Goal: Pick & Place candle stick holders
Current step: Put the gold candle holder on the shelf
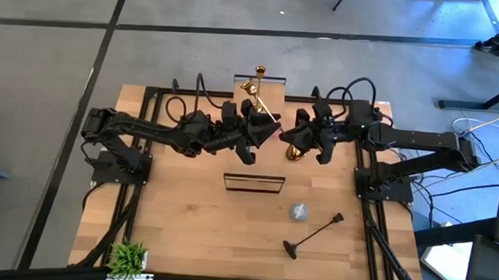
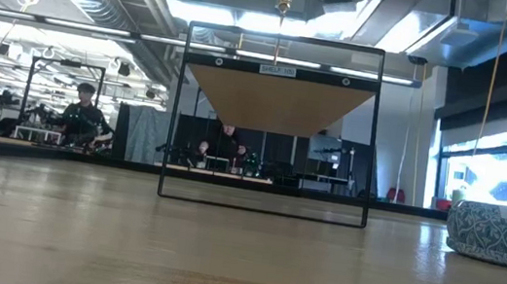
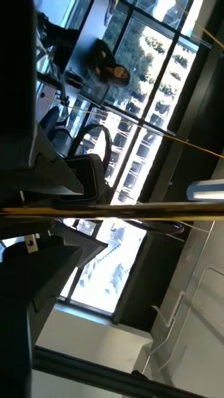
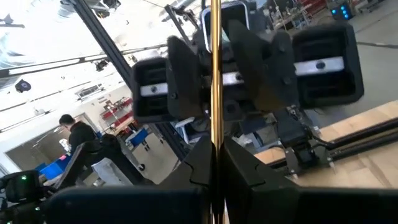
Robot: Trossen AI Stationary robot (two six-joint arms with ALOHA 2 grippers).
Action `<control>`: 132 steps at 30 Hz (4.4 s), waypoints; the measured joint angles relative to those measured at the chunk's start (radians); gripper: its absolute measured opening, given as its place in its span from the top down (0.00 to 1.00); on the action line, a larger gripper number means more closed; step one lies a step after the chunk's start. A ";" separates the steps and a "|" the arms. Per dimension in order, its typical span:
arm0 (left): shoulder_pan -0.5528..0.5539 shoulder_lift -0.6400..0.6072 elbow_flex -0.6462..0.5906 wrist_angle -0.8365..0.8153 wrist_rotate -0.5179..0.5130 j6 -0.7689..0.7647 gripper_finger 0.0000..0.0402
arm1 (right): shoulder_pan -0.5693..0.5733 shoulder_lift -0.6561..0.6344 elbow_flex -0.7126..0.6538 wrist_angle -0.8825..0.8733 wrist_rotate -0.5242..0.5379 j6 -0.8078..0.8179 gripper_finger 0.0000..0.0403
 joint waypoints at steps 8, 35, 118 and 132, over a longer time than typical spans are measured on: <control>0.011 0.000 0.000 -0.040 -0.003 -0.018 0.80 | 0.000 0.020 0.000 0.002 0.000 0.000 0.96; -0.041 -0.188 0.000 -0.530 -0.247 0.000 0.97 | 0.000 0.018 0.000 -0.097 0.032 -0.045 0.48; 0.267 -0.295 -0.244 -0.761 -0.371 0.044 0.97 | 0.688 -0.286 0.000 -0.668 0.989 -0.134 0.55; 0.253 -0.289 -0.244 -0.874 -0.348 -0.013 0.97 | 0.673 -0.285 0.000 -0.671 1.006 -0.132 0.55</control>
